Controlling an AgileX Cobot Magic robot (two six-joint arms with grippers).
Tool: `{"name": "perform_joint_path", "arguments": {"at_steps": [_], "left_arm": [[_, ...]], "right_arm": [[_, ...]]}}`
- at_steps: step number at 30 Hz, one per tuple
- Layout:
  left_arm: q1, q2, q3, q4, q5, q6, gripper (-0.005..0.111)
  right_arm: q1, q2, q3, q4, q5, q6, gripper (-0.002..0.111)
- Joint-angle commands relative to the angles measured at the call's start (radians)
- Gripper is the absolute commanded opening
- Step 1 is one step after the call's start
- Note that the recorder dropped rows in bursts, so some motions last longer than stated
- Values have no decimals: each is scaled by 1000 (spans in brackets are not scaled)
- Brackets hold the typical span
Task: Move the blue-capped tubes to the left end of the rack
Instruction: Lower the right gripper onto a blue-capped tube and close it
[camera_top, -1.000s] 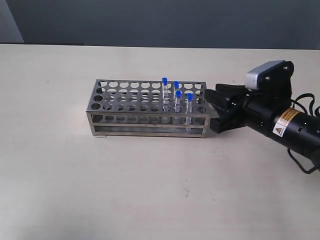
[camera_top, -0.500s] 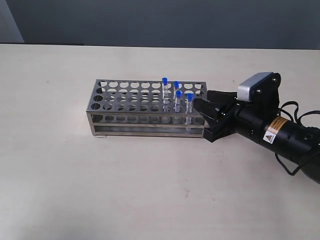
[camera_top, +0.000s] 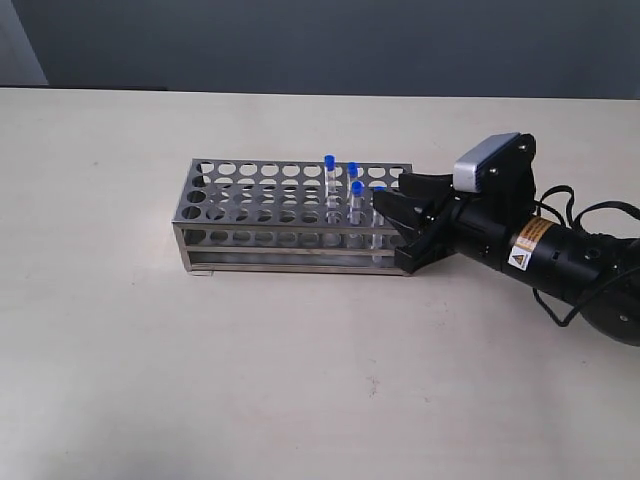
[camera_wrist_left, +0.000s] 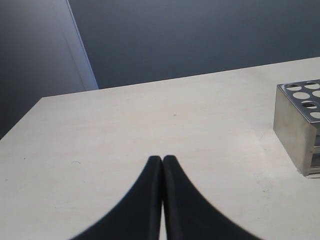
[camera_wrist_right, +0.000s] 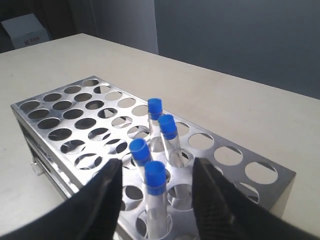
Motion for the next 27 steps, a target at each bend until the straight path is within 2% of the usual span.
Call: {"name": "perform_joint_path", "arguments": {"at_steps": [1,8,15,27], "left_arm": [[-7,4,-2,-2,-13,-3,0],[-7,4,-2,-2,-13,-3,0],[-7,4,-2,-2,-13,-3,0],[-7,4,-2,-2,-13,-3,0]], "right_arm": [[0,2,-6,-9,1,3,44],[0,2,-6,-27,3,3,44],[50,2,-6,-5,32,-3,44],[50,4,-65,29,128,-15,44]]}}
